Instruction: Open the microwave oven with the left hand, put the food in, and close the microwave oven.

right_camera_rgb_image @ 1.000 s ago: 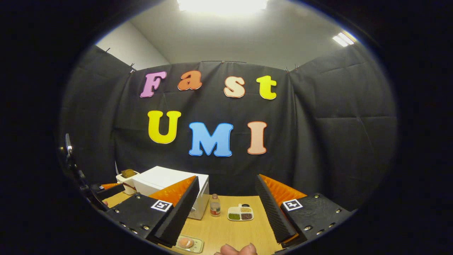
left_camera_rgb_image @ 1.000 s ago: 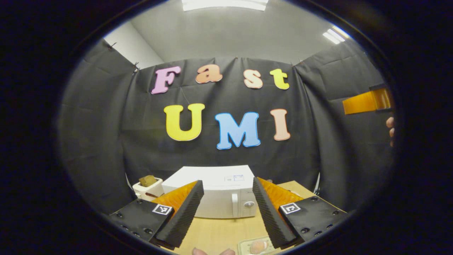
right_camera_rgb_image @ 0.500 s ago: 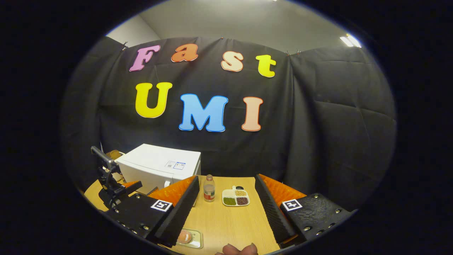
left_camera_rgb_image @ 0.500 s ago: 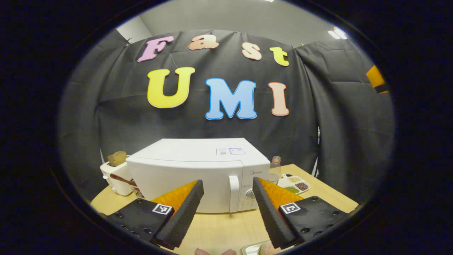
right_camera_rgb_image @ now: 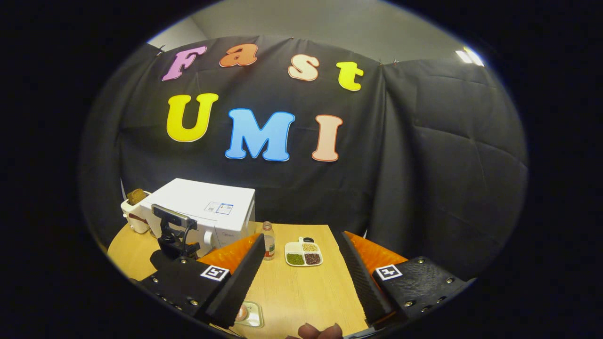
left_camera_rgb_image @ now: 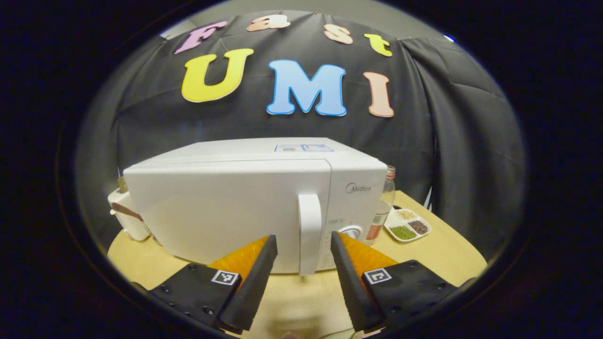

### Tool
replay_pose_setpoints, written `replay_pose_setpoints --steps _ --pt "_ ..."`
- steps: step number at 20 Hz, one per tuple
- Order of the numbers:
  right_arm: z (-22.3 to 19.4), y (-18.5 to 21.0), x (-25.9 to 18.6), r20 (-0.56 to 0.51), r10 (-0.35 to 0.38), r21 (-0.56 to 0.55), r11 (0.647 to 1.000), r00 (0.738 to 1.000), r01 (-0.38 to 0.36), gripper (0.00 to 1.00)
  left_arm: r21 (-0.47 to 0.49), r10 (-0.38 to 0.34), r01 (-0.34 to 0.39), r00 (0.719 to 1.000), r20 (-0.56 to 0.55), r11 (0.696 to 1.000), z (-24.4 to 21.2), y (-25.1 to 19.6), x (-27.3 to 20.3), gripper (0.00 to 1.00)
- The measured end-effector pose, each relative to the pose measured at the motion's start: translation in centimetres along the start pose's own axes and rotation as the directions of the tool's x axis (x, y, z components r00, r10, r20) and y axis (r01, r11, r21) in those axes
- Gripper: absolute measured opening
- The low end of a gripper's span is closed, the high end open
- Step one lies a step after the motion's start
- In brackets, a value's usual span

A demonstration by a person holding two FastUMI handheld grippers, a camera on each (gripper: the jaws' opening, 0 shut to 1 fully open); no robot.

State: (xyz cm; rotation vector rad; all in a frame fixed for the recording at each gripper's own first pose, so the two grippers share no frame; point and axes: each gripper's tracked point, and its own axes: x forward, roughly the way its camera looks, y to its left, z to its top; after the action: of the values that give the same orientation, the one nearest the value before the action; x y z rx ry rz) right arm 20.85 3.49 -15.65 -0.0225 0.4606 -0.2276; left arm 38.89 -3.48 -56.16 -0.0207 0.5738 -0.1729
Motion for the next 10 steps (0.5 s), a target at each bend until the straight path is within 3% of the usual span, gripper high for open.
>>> replay_pose_setpoints --steps 3,6,8,10 --pt "-0.3 0.0 -0.2 -0.003 0.002 -0.012 1.0 1.0 -0.002 0.97 -0.009 0.024 -0.024 0.999 -0.032 1.0 -1.3 0.3 1.9 0.78" --pt "-1.2 0.3 -0.4 -0.017 0.022 0.001 1.0 1.0 -0.022 0.97 0.001 -0.001 0.001 0.999 -0.051 1.0 -1.7 -0.9 2.7 0.59" --pt "-1.3 0.5 -0.9 -0.017 0.035 0.015 0.999 0.999 -0.035 0.97 0.033 0.038 -0.036 0.998 -0.054 0.999 -1.8 -0.9 3.0 0.38" --pt "-1.7 0.5 -1.5 -0.015 0.046 0.008 0.999 0.999 -0.046 0.97 0.04 0.053 -0.052 0.998 -0.033 0.998 -1.8 -0.9 2.8 0.37"
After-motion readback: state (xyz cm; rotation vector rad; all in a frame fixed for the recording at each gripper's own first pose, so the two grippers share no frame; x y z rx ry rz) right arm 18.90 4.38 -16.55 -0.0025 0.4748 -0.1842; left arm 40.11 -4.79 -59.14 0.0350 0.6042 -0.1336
